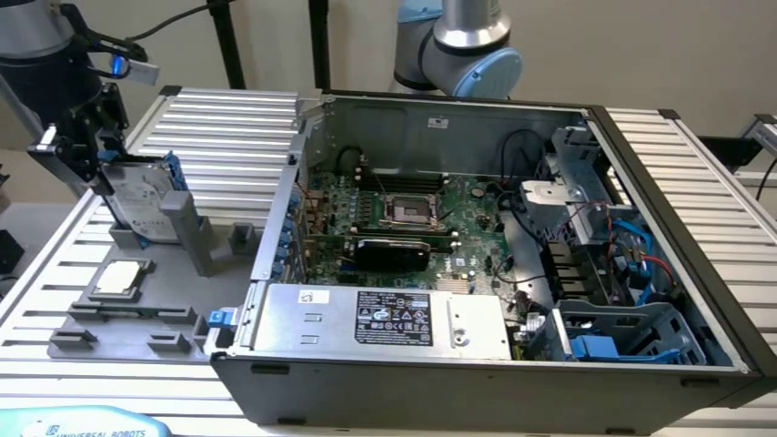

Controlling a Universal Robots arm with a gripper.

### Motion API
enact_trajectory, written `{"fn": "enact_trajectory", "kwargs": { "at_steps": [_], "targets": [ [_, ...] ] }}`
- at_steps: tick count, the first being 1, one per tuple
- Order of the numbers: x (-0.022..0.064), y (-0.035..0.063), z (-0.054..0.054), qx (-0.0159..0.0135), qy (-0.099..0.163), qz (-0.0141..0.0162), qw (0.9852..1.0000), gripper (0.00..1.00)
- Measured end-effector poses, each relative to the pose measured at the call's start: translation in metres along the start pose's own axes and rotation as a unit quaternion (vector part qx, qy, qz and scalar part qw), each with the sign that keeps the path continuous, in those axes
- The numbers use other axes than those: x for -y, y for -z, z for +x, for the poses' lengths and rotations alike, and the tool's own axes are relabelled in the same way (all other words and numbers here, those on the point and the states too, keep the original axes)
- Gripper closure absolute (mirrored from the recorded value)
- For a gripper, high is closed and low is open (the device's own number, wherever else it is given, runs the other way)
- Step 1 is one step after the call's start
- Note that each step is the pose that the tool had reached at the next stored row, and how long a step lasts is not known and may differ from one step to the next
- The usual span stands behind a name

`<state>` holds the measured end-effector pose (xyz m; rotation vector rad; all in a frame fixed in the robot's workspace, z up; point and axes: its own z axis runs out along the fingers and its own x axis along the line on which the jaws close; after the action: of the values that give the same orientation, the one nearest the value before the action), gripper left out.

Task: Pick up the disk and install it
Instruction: 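Pick up the disk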

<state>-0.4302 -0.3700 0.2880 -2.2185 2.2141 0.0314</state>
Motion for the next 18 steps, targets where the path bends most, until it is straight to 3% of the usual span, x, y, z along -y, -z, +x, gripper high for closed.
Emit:
{"fn": "enact_trajectory", "kwargs": {
  "at_steps": [2, 5, 10, 11, 18],
  "targets": [
    [0.0, -0.0002, 0.0, 0.0, 0.0, 0.0, 1.0, 0.42],
    [0.0, -0.0003, 0.0, 0.0, 0.0, 0.0001, 1.0, 0.56],
    [0.0, -0.0003, 0.0, -0.0001, 0.0, 0.0, 1.0, 0.58],
    [0.0, -0.0003, 0.0, 0.0, 0.0, 0.0, 1.0, 0.65],
    [0.0, -0.0003, 0.0003, 0.0, 0.0, 0.0001, 1.0, 0.67]
  ]
}}
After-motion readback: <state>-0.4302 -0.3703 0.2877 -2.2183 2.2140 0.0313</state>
